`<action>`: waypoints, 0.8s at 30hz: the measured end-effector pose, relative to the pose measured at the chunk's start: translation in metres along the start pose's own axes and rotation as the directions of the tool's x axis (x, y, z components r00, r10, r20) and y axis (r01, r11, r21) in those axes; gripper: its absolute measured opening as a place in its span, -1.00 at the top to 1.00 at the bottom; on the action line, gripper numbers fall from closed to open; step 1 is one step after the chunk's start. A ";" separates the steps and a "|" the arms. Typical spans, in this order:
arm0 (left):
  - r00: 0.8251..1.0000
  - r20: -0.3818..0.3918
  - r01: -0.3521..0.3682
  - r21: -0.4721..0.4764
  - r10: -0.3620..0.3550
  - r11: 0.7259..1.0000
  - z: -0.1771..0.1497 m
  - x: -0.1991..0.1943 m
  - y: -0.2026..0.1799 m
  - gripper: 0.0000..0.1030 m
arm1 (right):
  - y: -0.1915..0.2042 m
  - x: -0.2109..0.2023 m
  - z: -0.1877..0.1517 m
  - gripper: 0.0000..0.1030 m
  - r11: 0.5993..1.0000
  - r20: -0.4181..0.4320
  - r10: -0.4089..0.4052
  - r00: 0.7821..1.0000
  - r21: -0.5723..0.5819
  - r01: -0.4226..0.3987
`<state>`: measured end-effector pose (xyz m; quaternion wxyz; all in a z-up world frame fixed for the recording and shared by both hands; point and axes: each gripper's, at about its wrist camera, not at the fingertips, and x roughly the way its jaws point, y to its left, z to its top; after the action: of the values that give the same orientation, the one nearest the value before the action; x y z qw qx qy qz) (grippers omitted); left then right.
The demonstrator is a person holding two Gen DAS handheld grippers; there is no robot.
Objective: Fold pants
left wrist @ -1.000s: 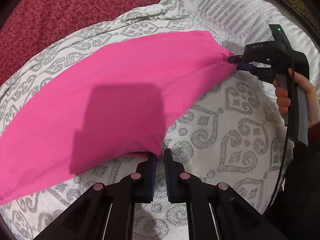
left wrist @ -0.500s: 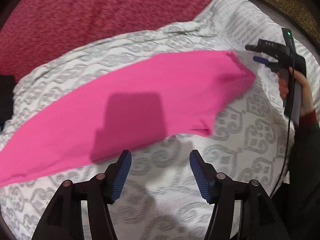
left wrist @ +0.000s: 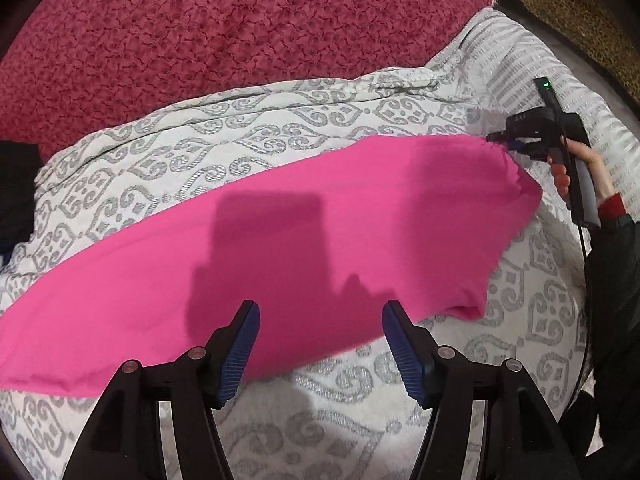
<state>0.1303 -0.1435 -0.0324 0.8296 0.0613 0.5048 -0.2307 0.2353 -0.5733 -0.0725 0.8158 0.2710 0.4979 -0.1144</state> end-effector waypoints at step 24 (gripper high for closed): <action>0.999 0.038 -0.004 -0.054 0.006 0.999 -0.017 -0.026 0.024 -0.27 | 0.009 -0.063 -0.070 0.11 0.980 0.159 -0.061 0.985 -0.178 0.089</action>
<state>0.1175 -0.1082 -0.0207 0.8409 0.0358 0.4950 -0.2159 0.1572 -0.5321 -0.0394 0.8683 0.1658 0.4522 -0.1189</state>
